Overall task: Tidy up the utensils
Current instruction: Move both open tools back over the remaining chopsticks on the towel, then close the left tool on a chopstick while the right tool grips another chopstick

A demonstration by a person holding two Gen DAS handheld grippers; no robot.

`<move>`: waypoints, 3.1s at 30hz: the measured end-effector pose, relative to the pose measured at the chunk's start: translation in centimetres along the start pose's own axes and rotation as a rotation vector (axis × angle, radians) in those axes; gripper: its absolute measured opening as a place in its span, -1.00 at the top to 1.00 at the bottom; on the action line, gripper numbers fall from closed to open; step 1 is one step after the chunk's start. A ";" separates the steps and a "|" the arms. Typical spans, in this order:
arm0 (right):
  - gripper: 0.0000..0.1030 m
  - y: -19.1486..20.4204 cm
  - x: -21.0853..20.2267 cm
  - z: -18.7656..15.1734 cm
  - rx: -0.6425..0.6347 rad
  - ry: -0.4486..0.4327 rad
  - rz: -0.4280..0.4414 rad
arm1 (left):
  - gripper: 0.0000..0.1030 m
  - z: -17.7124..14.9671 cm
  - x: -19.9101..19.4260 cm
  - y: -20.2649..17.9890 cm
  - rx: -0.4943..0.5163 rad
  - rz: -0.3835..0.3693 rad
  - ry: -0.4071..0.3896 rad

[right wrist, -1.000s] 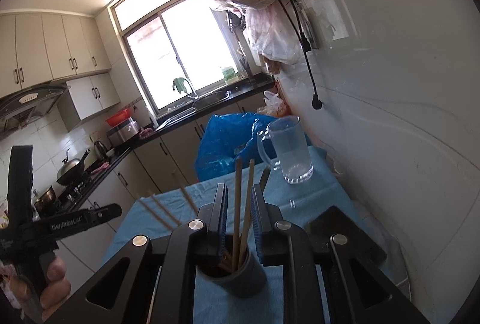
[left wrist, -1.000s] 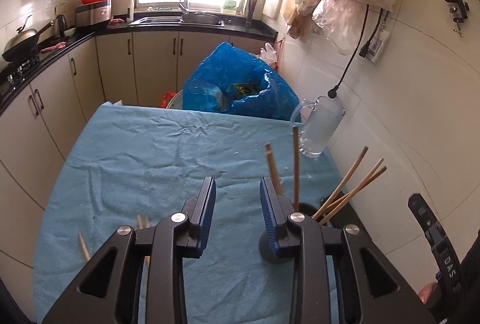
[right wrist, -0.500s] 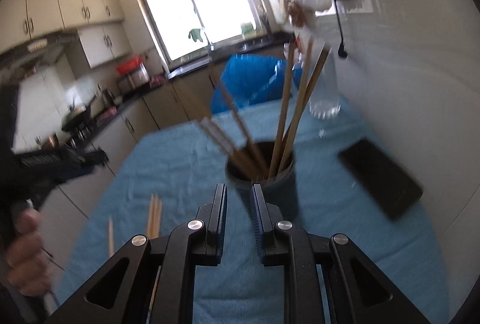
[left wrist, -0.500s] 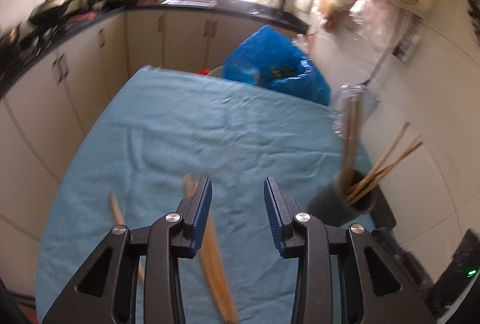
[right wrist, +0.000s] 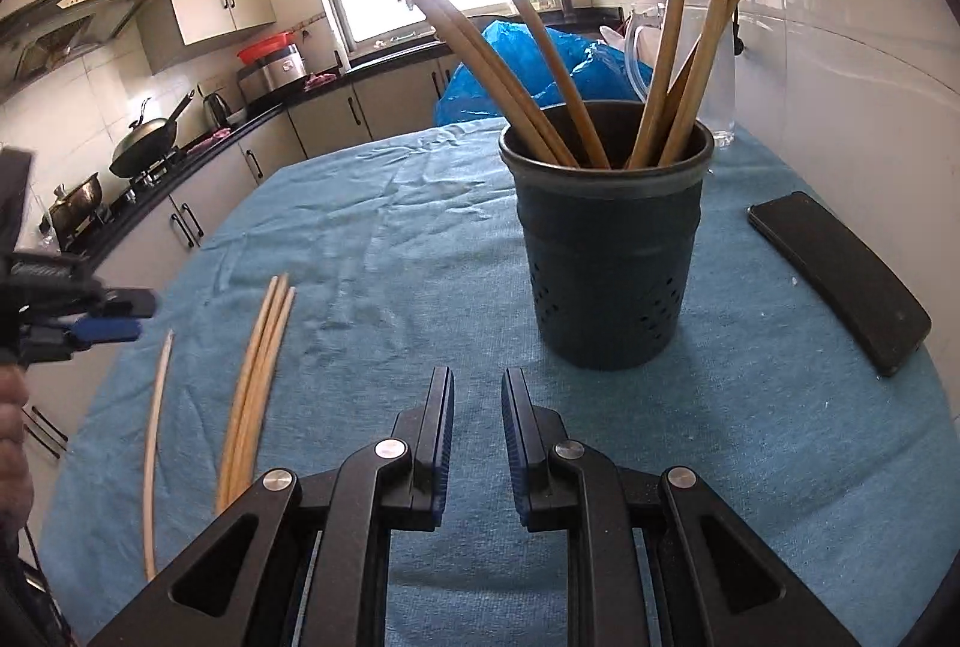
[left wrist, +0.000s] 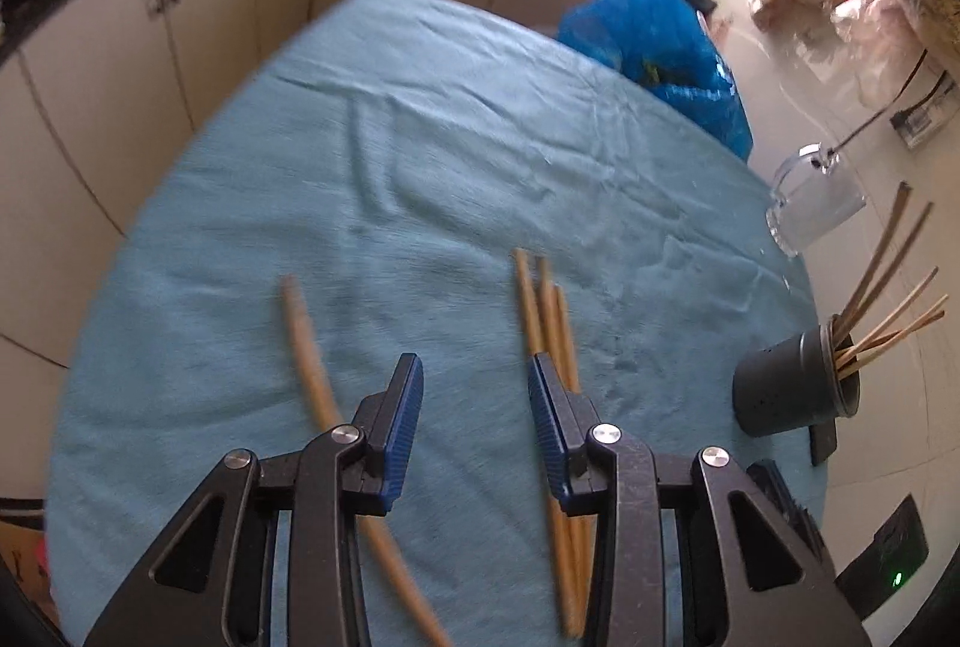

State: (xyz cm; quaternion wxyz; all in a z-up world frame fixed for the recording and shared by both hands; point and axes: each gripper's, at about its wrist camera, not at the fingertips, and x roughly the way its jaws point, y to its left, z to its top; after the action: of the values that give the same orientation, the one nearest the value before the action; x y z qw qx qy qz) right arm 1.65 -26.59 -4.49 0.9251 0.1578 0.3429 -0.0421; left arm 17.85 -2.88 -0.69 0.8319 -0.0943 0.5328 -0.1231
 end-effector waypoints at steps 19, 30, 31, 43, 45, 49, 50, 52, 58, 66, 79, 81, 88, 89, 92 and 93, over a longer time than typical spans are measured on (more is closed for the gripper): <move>0.65 0.9 0.7 -0.3 -0.012 0.029 0.068 | 0.45 2.8 7.0 -3.1 0.013 0.137 0.089; 0.65 1.0 1.0 -0.4 -0.017 0.039 0.060 | 0.85 2.0 6.9 -3.5 0.076 0.273 0.049; 0.65 0.9 1.0 -0.4 -0.017 0.040 0.060 | 0.86 1.6 6.6 -3.0 0.068 0.257 0.053; 0.63 4.7 1.7 2.4 -0.076 0.146 0.175 | 0.89 -1.4 1.3 0.4 0.024 0.109 -0.015; 0.41 6.4 3.1 4.0 -0.109 0.208 0.199 | 0.89 -1.4 1.1 0.9 0.013 0.106 -0.015; 0.40 9.1 6.6 7.1 -0.130 0.270 0.248 | 0.89 -1.7 0.7 1.9 -0.015 0.096 -0.013; 0.39 9.9 7.7 7.8 -0.135 0.296 0.252 | 0.89 -1.8 0.5 2.3 -0.021 0.092 -0.015; 0.40 11.4 9.7 8.8 -0.147 0.329 0.265 | 0.89 -1.7 0.2 2.9 -0.029 0.086 -0.020; 0.40 14.9 15.5 10.3 -0.224 0.426 0.217 | 0.89 -1.7 -0.7 4.7 -0.060 0.071 -0.030; 0.64 16.3 19.4 9.7 -0.295 0.500 0.154 | 0.89 -1.5 -0.9 6.1 -0.087 0.060 -0.030; 0.84 14.2 9.3 11.6 -0.199 0.284 0.297 | 0.89 -2.3 -5.4 4.1 -0.043 0.036 -0.125; 0.84 13.5 6.0 11.6 -0.193 0.210 0.308 | 0.89 -2.8 -7.0 3.3 -0.025 0.032 -0.157; 0.84 11.5 -3.9 10.6 -0.176 -0.001 0.339 | 0.89 -4.7 -11.9 0.3 0.034 0.010 -0.254; 0.84 11.0 -5.3 10.1 -0.176 -0.036 0.333 | 0.89 -4.9 -12.3 -0.2 0.042 0.009 -0.262; 0.84 9.9 -7.9 9.2 -0.150 -0.092 0.335 | 0.89 -5.7 -13.5 -1.5 0.075 0.006 -0.289; 0.84 9.4 -8.9 8.8 -0.143 -0.111 0.332 | 0.89 -5.9 -13.8 -1.9 0.085 0.005 -0.294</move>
State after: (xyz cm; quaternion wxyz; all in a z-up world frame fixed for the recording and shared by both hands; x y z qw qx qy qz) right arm 2.09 -20.74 10.00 0.9457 0.1437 0.2625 0.1270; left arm 6.71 -0.65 9.34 0.9046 -0.0746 0.3995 -0.1286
